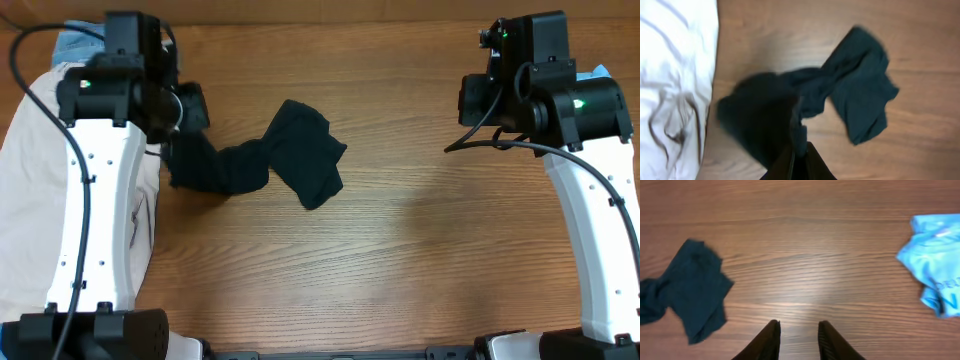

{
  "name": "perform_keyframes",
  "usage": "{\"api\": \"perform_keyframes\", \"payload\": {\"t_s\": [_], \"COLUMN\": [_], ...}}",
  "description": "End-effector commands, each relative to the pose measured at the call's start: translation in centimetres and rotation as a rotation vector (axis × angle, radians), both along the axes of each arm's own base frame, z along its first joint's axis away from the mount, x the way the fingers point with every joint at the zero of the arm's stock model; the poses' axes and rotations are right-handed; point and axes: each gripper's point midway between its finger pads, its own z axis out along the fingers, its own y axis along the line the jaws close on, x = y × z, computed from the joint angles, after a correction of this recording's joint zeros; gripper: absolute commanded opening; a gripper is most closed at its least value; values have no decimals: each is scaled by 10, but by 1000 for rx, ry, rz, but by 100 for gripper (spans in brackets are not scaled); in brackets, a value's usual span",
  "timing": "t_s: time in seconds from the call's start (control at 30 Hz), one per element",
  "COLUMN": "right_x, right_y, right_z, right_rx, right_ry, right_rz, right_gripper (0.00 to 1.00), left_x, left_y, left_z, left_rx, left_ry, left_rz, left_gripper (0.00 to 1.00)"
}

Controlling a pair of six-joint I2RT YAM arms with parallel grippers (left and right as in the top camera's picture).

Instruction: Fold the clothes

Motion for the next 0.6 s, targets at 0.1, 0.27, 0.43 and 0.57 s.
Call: {"api": "perform_keyframes", "payload": {"t_s": [0.1, 0.27, 0.43, 0.57], "right_x": [0, 15, 34, 40], "right_y": [55, 102, 170, 223], "right_z": [-5, -44, -101, -150], "right_rx": [240, 323, 349, 355], "right_ry": [42, 121, 188, 229], "right_rz": [186, 300, 424, 476], "right_gripper": [36, 38, 45, 49], "left_x": [-17, -27, -29, -29], "left_y": [15, 31, 37, 37], "left_z": [-37, -45, -45, -45], "left_rx": [90, 179, 213, 212], "left_ry": [117, 165, 173, 171], "left_rz": [8, 38, 55, 56], "left_gripper": [8, 8, 8, 8]}}
